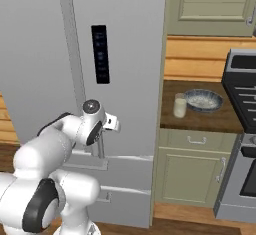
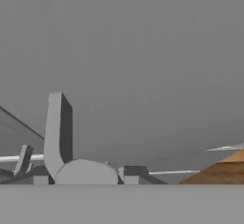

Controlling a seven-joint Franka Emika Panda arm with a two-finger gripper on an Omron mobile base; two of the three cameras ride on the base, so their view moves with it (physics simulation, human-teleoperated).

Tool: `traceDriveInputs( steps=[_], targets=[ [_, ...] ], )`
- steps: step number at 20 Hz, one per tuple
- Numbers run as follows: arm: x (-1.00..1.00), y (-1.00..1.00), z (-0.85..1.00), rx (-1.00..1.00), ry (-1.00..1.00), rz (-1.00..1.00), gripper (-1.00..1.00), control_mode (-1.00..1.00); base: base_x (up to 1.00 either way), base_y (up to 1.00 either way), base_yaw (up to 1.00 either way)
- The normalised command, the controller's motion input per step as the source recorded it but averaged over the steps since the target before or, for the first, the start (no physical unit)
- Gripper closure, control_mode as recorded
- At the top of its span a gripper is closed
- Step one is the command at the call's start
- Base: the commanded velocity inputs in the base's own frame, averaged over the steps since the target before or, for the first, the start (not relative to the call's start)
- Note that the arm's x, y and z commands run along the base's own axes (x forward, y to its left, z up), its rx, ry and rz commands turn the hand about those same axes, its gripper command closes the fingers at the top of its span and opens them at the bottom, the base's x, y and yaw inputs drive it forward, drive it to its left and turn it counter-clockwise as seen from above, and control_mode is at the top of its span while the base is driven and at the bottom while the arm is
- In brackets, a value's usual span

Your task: Grab a lemon wedge from the fridge and one ice cube from the ice bowl, and put them in the glass of lemonade.

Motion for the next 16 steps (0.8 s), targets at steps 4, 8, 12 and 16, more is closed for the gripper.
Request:
traceDriveInputs(
  steps=[4,8,12,16],
  targets=[
    [-0.62,-0.67,0.00,0.09,-0.03,-0.07,1.00,-1.00,0.00,0.00,0.00],
    [-0.80,-0.78,0.00,0.11,-0.07,-0.08,1.00,-1.00,0.00,0.00,0.00],
    [-0.80,-0.95,0.07,0.09,-0.02,-0.11,1.00,-1.00,0.00,0.00,0.00],
    [-0.92,-0.84,0.01,0.13,-0.21,-0.11,1.00,-1.00,0.00,0.00,0.00]
  ],
)
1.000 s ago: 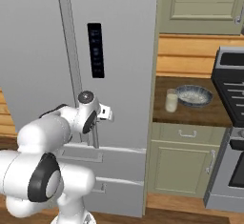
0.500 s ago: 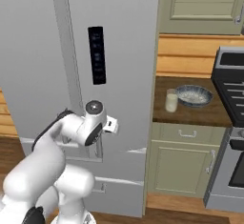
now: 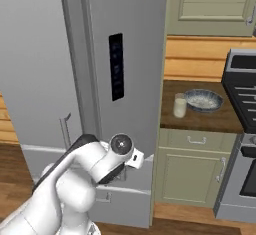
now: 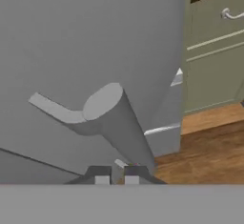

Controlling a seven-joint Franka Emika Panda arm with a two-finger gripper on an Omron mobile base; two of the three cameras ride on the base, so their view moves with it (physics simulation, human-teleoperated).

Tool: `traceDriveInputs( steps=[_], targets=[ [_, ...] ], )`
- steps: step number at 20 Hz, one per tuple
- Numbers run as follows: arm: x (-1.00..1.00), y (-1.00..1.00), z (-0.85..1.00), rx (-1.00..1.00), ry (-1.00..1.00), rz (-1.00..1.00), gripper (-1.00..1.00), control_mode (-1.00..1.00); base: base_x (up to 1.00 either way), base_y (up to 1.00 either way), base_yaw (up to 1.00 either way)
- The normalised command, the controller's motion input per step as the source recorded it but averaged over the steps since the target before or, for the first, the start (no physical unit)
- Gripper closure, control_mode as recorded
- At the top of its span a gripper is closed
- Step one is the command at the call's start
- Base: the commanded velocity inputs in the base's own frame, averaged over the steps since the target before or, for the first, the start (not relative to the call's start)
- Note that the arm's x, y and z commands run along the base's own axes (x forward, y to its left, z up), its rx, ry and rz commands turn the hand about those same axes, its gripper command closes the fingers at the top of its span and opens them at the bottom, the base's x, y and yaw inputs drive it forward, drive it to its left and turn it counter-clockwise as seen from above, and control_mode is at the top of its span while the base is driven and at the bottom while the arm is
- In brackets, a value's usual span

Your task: Grab a lemon wedge from the fridge and one ice cube from the ice bowl, and put them in the glass of lemonade.

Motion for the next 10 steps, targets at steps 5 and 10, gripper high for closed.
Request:
traceDriveInputs(
  steps=[5,10],
  targets=[
    [-0.87,-0.46,0.06,0.11,-0.15,-0.12,1.00,-1.00,0.00,0.00,0.00],
    [-0.62,-0.42,0.43,0.03,-0.05,-0.23,-1.00,-1.00,0.00,0.00,0.00]
  ],
)
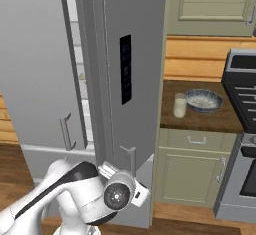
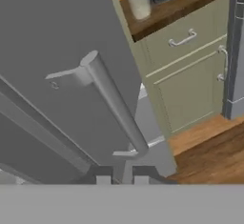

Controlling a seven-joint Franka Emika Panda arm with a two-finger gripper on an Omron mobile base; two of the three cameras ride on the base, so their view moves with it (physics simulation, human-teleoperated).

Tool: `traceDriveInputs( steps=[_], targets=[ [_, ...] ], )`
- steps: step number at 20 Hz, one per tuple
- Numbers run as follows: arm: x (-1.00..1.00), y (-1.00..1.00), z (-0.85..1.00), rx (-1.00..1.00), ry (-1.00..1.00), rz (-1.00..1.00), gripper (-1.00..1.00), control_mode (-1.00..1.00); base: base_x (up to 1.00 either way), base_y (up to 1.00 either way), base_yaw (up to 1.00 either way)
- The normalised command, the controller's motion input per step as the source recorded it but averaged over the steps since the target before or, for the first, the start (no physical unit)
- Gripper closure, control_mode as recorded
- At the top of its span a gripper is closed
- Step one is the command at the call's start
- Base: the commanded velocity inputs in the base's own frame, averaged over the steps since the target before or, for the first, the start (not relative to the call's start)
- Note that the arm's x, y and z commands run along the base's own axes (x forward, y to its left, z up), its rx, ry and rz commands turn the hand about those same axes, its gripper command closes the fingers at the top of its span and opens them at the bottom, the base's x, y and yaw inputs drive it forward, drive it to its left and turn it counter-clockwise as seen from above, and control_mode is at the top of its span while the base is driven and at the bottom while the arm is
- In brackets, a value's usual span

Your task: Grab a lemon wedge from the fridge and one ice cube from the ice bowl, and put them in the glass of lemonade.

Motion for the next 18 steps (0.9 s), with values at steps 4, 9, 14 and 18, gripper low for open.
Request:
traceDriveInputs(
  steps=[4,9,14,18],
  targets=[
    [-0.66,-0.57,0.98,0.04,-0.07,-0.15,-1.00,-1.00,0.00,0.00,0.00],
    [-0.47,-0.08,1.00,0.00,0.00,-0.04,-1.00,-1.00,0.00,0.00,0.00],
    [-0.45,0.70,1.00,-0.19,0.16,0.03,-1.00,-1.00,0.00,0.00,0.00],
    [-0.54,0.95,1.00,-0.26,0.18,0.05,-1.00,-1.00,0.00,0.00,0.00]
  ],
)
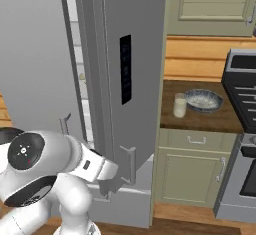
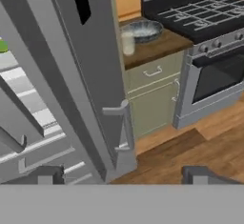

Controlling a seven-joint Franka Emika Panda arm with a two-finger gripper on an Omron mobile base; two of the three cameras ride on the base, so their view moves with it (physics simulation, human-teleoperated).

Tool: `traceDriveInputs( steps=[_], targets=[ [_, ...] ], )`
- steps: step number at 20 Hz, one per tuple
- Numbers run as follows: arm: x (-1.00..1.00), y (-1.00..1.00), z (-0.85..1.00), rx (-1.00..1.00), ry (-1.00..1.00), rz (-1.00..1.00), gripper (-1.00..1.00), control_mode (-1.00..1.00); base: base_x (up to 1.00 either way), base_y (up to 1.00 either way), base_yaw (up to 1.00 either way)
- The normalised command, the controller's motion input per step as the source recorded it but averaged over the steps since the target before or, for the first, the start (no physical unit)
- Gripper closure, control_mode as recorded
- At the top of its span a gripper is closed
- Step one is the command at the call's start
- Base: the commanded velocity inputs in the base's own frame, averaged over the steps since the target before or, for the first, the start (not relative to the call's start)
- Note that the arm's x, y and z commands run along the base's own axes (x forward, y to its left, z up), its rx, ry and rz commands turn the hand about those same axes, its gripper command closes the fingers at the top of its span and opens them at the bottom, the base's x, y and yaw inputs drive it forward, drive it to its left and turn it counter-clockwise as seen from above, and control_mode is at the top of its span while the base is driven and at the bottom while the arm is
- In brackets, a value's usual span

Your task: Grab a lemon wedge from the fridge and one ice cube from the ice bowl, and put them in the glass of lemonade.

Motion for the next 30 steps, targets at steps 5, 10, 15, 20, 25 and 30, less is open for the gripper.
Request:
traceDriveInputs(
  steps=[5,10,15,20,25,30],
  targets=[
    [-0.16,1.00,0.91,-0.41,0.31,0.02,-1.00,-1.00,0.00,0.00,0.00],
    [0.51,0.76,0.10,-0.38,0.10,-0.09,-1.00,-1.00,0.00,0.00,0.00],
    [0.97,0.28,-0.18,-0.18,0.10,-0.04,-1.00,-1.00,0.00,0.00,0.00],
    [0.97,0.02,0.00,-0.31,0.35,0.00,-1.00,-1.00,0.00,0.00,0.00],
    [0.70,0.00,0.01,-0.28,0.25,0.00,-1.00,-1.00,0.00,0.00,0.00],
    [0.15,-0.05,-0.03,-0.13,0.02,0.00,-1.00,-1.00,0.00,0.00,0.00]
  ],
)
